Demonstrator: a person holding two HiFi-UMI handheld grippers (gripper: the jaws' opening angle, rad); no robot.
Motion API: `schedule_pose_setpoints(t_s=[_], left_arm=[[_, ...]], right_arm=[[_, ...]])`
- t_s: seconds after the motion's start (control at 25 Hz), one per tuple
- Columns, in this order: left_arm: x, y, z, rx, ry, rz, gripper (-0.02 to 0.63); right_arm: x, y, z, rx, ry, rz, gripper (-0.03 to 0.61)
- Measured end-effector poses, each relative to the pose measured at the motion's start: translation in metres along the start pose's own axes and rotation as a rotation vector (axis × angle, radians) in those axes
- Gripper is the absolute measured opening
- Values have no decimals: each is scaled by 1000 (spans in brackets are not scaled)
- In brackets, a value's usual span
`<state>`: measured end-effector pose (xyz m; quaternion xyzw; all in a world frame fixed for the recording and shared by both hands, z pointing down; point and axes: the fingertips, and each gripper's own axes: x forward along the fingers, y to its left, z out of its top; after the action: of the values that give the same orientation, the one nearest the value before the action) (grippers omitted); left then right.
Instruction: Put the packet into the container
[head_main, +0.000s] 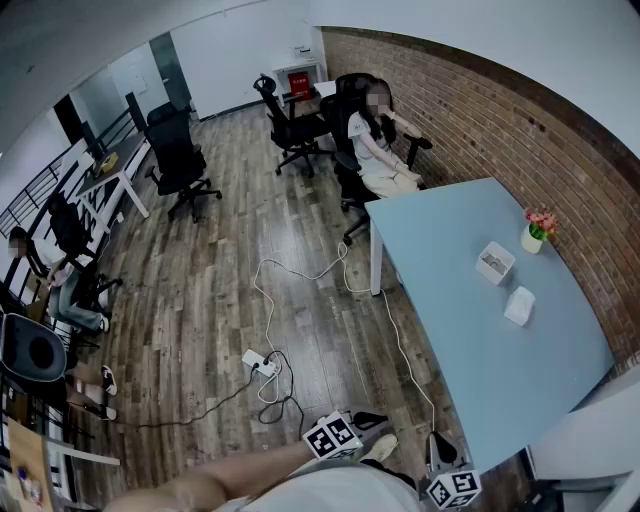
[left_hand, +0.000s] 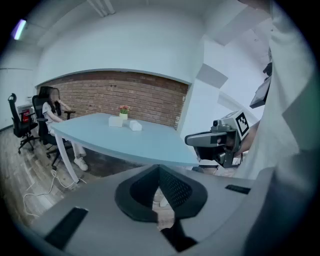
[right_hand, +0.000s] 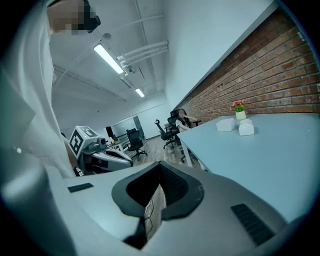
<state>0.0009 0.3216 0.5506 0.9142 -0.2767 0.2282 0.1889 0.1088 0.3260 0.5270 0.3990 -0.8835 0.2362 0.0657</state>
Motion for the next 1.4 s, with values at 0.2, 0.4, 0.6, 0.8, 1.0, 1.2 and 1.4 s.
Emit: schedule_pose_setpoints(t_s=[0.2,0.4,0.6,0.8,1.0,1.2,1.4], left_arm=[[-6,-10,-2,40,-9,-9,11],[-13,-16,2,69,-31,-20,11],[-21,-23,0,78,-48,-45,11],[-28,-30,-9,69,-47,-60,11],[-34,-24,-11,62,-59,-57,11],[-33,-13,-17,33,-59,-41,11],[-32,-3,-16,20,-48,-31,11]], right_arm=[[-10,3,-2,25,-100,-38,11],[-17,8,-6,-21,-103,-71,11],[-29,10,-10,-9,-119,-127,11],[-34,18,-19,8,-111,-156,11],[-30,21,-15,-1,-107,-167,11],[-24,16,-17,9,-77,-177,11],[-9,7,-7,26,-76,-178,11]])
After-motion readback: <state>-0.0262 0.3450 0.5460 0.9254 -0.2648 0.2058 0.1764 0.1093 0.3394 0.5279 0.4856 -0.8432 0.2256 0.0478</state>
